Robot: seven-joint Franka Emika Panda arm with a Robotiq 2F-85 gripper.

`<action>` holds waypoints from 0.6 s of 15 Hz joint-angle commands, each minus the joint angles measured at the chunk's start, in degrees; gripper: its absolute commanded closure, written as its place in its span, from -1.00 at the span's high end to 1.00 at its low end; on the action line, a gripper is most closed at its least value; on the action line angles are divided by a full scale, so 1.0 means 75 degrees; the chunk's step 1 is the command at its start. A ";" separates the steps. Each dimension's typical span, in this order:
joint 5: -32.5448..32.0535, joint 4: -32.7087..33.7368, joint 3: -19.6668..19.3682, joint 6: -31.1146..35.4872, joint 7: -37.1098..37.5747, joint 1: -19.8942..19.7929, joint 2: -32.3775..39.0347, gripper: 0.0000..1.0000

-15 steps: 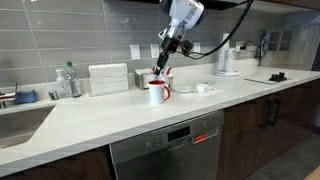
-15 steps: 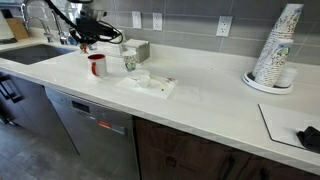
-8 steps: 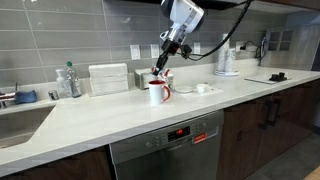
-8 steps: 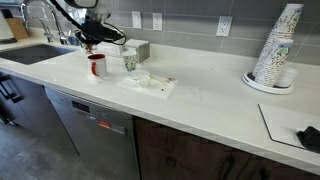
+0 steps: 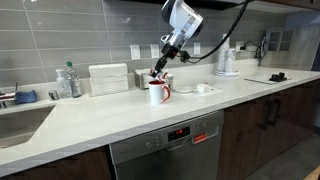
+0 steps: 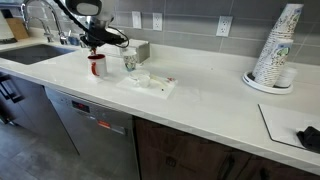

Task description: Pick up all the sachets from the white saucer and put them in the red and white mug

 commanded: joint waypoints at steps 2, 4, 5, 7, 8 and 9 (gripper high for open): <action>0.0796 -0.0181 0.0075 0.0473 -0.0854 -0.0091 0.0074 -0.99; 0.1199 -0.0212 0.0083 0.0636 -0.1175 -0.0107 0.0094 -0.99; 0.1419 -0.0233 0.0080 0.0688 -0.1331 -0.0115 0.0100 -0.99; 0.1856 -0.0295 0.0061 0.0797 -0.1686 -0.0126 0.0101 -0.99; 0.2016 -0.0344 0.0033 0.0812 -0.1835 -0.0122 0.0095 -0.99; 0.2123 -0.0414 -0.0008 0.0778 -0.1921 -0.0116 0.0082 -0.99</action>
